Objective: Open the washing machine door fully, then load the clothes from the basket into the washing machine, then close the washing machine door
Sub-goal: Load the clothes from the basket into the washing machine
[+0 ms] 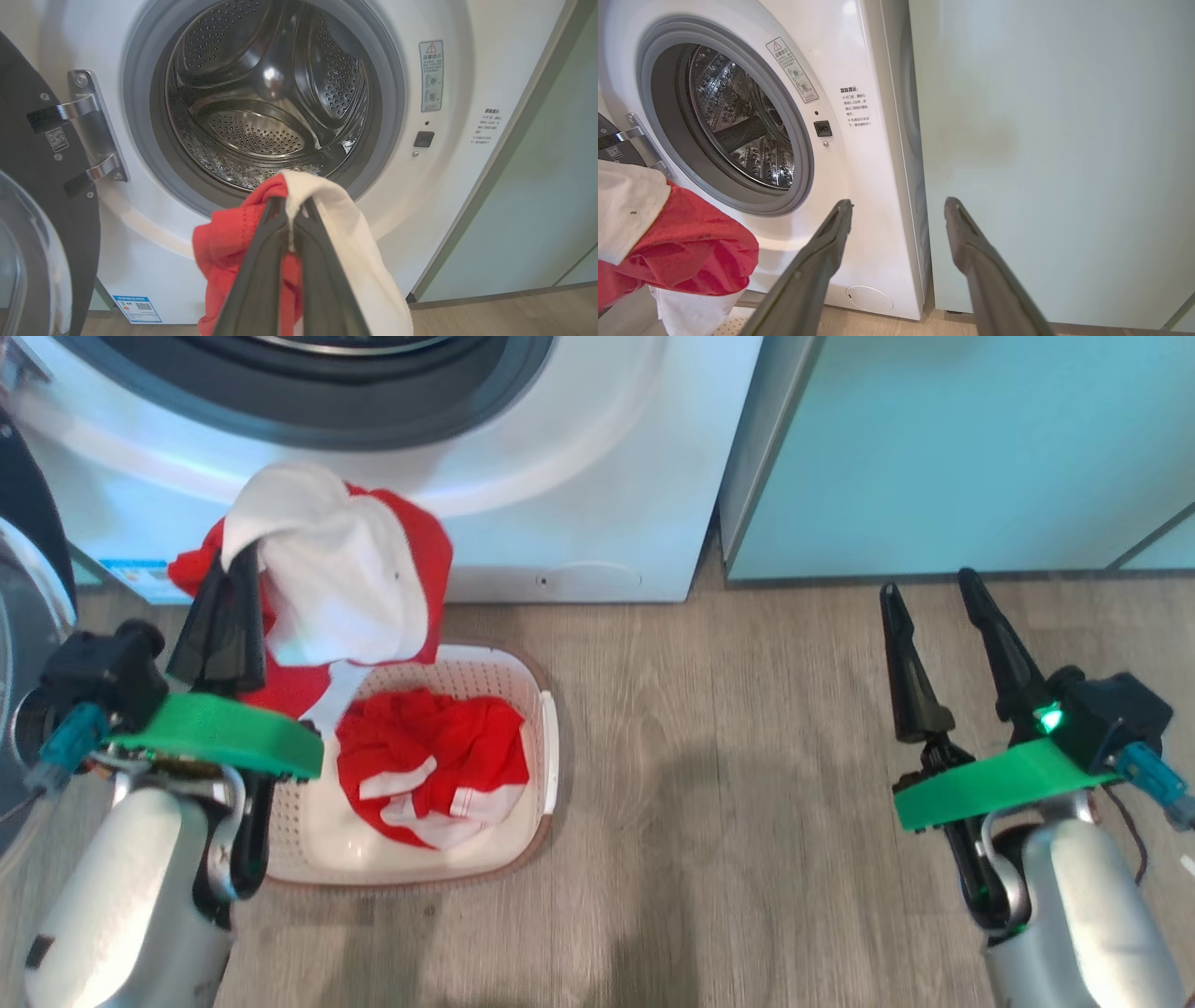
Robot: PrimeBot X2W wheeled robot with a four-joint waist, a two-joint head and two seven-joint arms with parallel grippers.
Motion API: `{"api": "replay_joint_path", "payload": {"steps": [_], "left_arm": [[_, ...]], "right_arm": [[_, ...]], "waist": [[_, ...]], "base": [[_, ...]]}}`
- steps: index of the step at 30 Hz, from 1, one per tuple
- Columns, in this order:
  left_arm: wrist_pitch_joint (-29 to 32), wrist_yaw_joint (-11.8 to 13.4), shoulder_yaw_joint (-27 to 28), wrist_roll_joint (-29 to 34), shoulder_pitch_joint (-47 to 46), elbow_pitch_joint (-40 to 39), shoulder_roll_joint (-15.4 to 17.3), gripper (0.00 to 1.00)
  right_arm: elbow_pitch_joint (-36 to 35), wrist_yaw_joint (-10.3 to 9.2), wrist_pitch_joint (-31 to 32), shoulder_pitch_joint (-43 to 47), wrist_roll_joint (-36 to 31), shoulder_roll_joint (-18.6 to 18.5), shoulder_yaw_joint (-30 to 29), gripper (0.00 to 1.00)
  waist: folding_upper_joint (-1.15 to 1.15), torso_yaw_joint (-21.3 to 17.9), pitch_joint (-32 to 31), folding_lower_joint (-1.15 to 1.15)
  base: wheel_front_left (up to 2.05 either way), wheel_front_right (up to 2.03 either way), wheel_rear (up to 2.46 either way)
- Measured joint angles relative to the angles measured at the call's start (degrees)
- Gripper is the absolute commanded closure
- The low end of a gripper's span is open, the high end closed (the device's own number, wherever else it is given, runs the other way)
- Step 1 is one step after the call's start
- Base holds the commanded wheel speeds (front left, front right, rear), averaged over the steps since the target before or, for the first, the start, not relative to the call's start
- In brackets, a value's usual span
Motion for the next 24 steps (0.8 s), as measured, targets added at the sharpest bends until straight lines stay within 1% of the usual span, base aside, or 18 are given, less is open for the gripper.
{"api": "replay_joint_path", "payload": {"steps": [3, 9, 14, 24], "left_arm": [[0.0, 0.0, 1.1, 1.6, 2.1, -1.5, 0.1, 1.0], [0.0, 0.0, 1.2, 3.9, 7.3, -2.7, 0.3, 1.0], [0.0, 0.0, 0.9, 4.7, 10.7, -3.6, 1.2, 1.0], [0.2, 1.0, 0.5, 5.0, 12.5, -4.3, 1.7, 1.0]], "right_arm": [[0.2, 0.0, 0.1, 1.0, 0.3, 0.0, 0.1, 0.0], [0.5, 0.0, 0.4, 3.2, 0.7, 0.0, 0.3, 0.0], [0.5, 0.0, 0.6, 5.2, 0.8, 0.0, 0.1, 0.0], [0.1, 0.0, 1.5, 6.7, 1.3, 0.1, 0.2, 0.0]], "waist": [[0.0, -0.3, -1.9, 0.0], [0.0, -1.0, -5.1, 0.0], [0.0, -1.2, -7.3, 0.0], [0.0, -1.6, -9.4, 0.0]], "base": [[0.0, 0.0, 0.0], [0.0, 0.0, 0.0], [0.0, 0.0, 0.0], [0.0, 0.0, 0.0]]}}
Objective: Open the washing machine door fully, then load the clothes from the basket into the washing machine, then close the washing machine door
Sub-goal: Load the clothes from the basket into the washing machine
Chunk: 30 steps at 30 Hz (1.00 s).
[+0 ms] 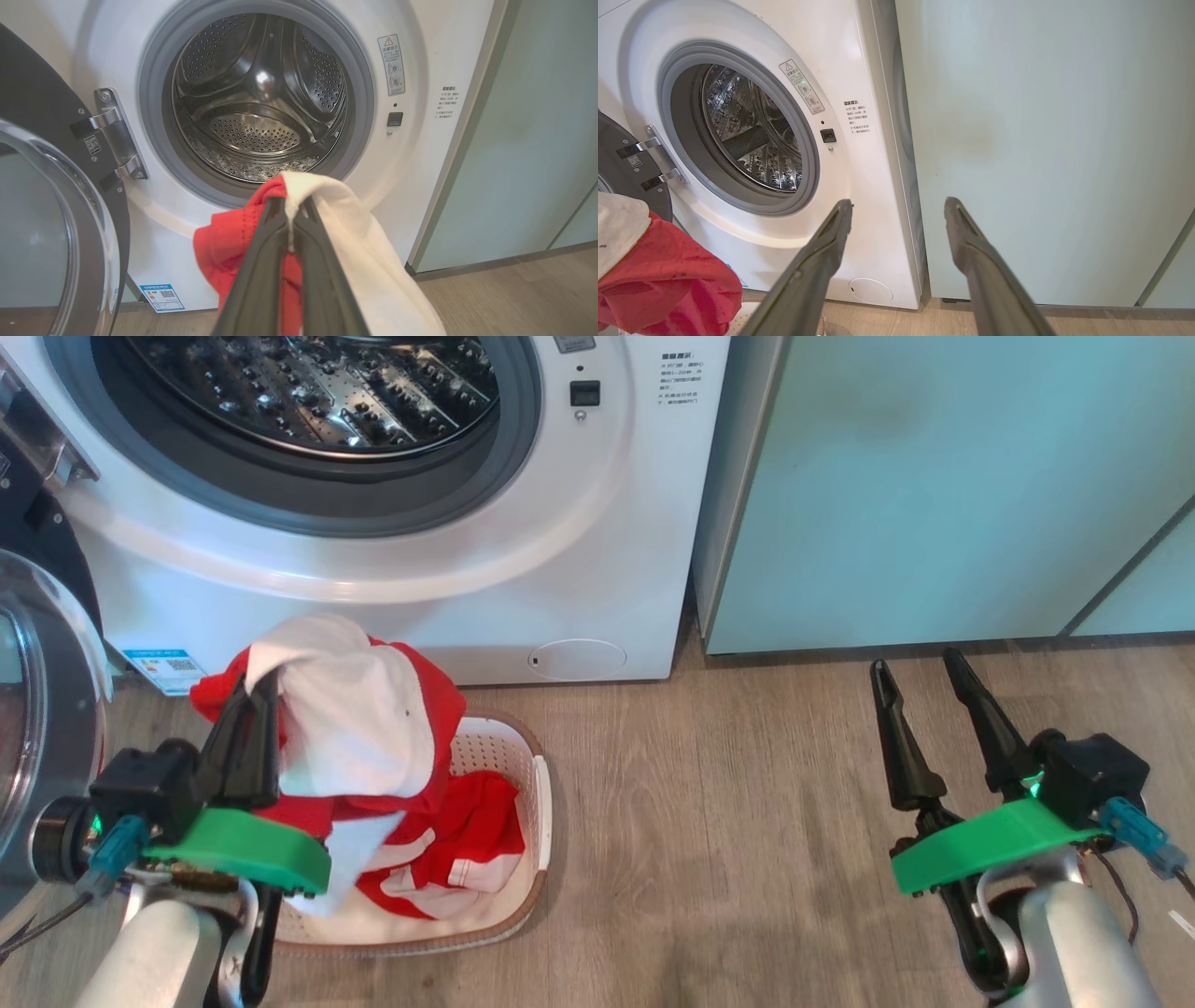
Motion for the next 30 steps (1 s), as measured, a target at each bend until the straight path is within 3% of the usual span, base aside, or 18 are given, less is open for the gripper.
{"api": "replay_joint_path", "payload": {"steps": [30], "left_arm": [[0.9, 1.0, -0.3, -0.8, 0.6, -0.4, 0.4, 1.0]], "right_arm": [[-0.2, 0.0, 0.2, -0.2, 0.1, 0.0, 0.4, 0.0]], "waist": [[-0.01, 0.1, 2.3, 0.0]], "base": [[0.0, 0.0, 0.0]]}}
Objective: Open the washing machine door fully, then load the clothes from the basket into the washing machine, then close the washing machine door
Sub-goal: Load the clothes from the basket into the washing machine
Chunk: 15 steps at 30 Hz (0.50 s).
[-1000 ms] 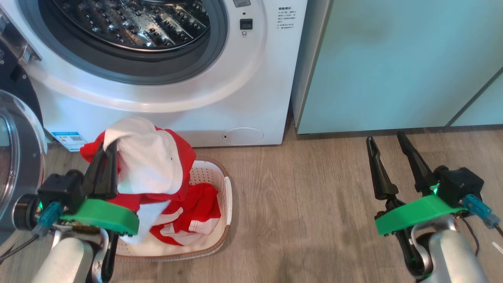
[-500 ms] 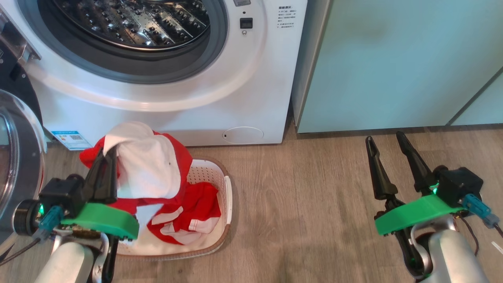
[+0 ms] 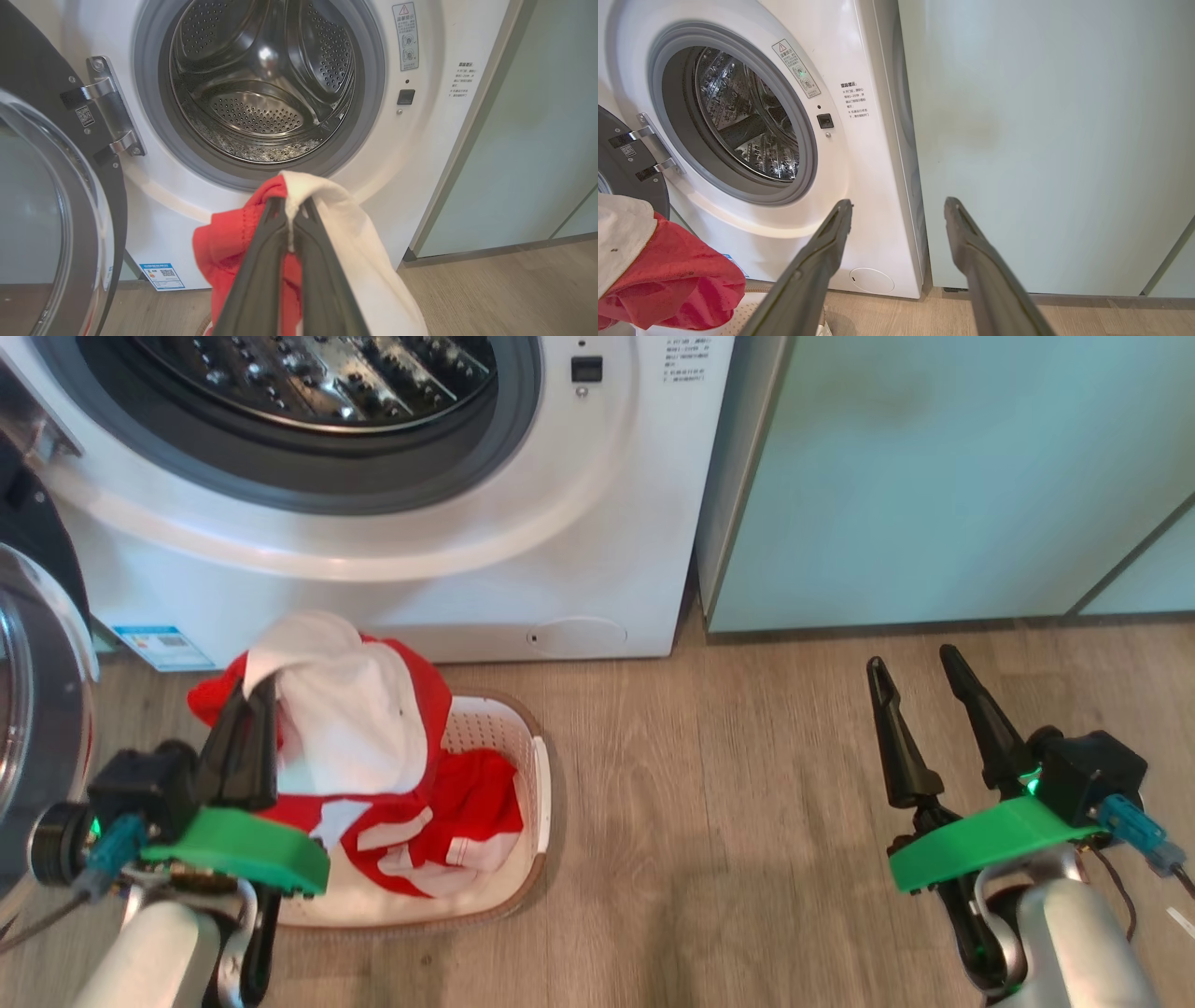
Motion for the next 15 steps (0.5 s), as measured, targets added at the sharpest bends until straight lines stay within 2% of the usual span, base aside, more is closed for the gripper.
{"api": "replay_joint_path", "payload": {"steps": [7, 15], "left_arm": [[0.4, -1.4, 0.0, -1.1, -7.4, 2.5, -0.2, 1.0], [1.6, -5.2, 1.3, -3.6, -22.6, 12.1, -0.4, 1.0]], "right_arm": [[-1.1, 0.0, -0.3, -1.4, 0.0, 0.0, 0.6, 0.0], [-2.8, 0.0, -1.4, -6.4, 1.2, 0.0, 2.4, 0.0]], "waist": [[0.0, -0.3, 4.1, 0.0], [0.0, -2.3, 11.9, 0.02]], "base": [[0.0, 0.0, 0.0], [0.0, 0.0, 0.0]]}}
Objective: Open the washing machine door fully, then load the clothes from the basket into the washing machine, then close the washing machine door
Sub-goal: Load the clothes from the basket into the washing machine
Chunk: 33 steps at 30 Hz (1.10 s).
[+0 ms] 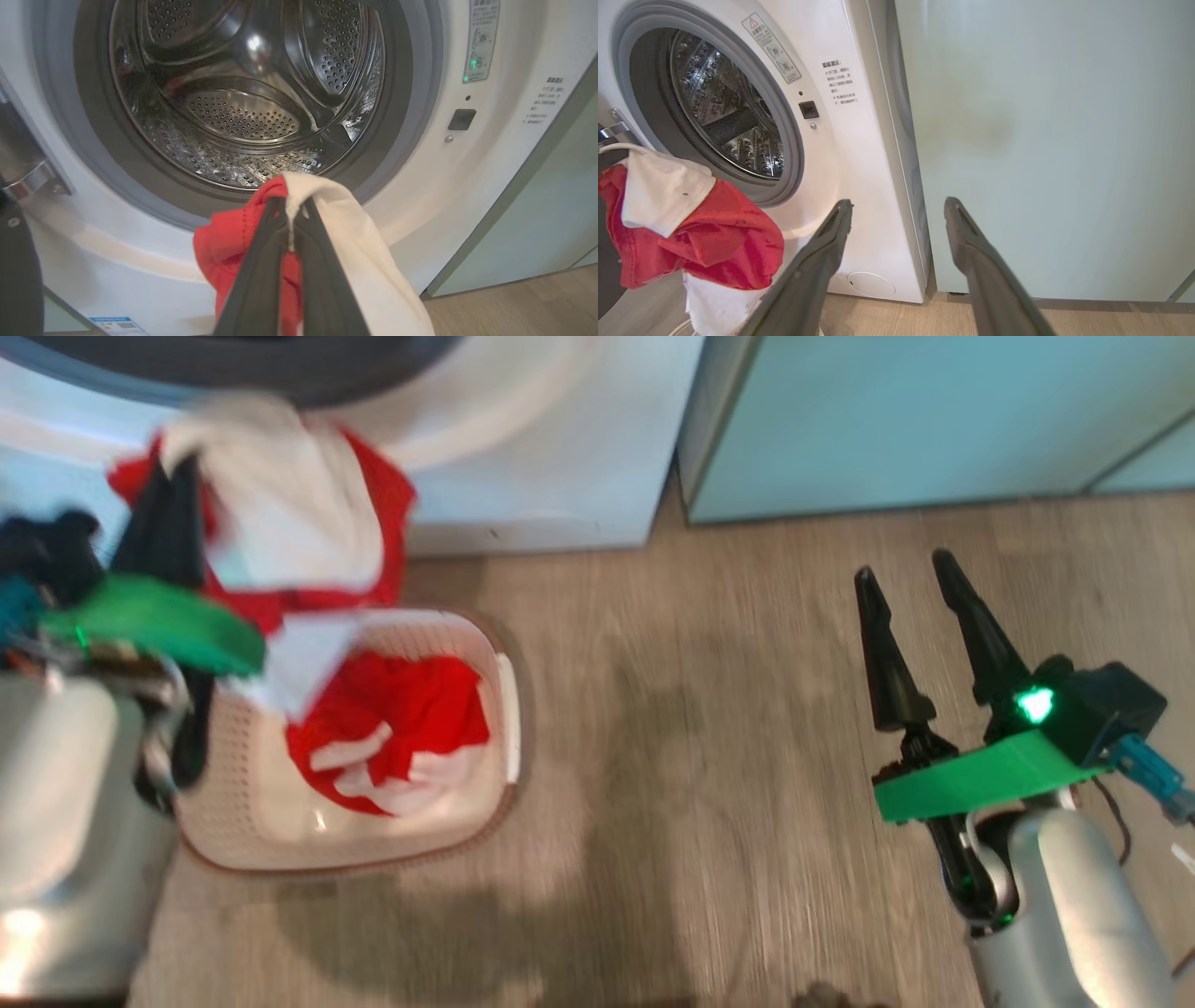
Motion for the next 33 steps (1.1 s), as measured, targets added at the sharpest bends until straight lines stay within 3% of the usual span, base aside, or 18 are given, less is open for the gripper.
{"api": "replay_joint_path", "payload": {"steps": [6, 17, 26, 33], "left_arm": [[3.5, -2.3, 1.6, -1.5, -12.6, 8.2, 1.2, 1.0], [14.6, -7.5, 2.9, -2.5, -31.4, 21.6, 8.8, 1.0], [25.9, -9.4, 2.1, -1.9, -44.5, 25.5, 14.5, 1.0], [26.2, -9.6, 2.5, -0.9, -52.3, 27.5, 17.1, 1.0]], "right_arm": [[0.3, 0.0, -1.5, -3.7, 1.3, 0.0, 2.3, 0.0], [1.5, 0.0, -2.7, -7.4, 4.7, 0.0, 5.2, 0.0], [-0.9, 0.0, -2.8, -9.4, 8.4, 0.0, 6.6, 0.0], [-2.2, 0.0, -2.8, -10.6, 10.0, 0.1, 7.4, 0.0]], "waist": [[0.0, -3.1, 6.1, 0.0], [0.0, -10.4, 14.2, 0.0], [0.0, -15.4, 20.1, 0.0], [0.0, -18.9, 23.9, -0.01]], "base": [[0.0, 0.0, 0.0], [0.0, 0.0, 0.0], [0.0, 0.0, 0.0], [0.0, 0.0, 0.0]]}}
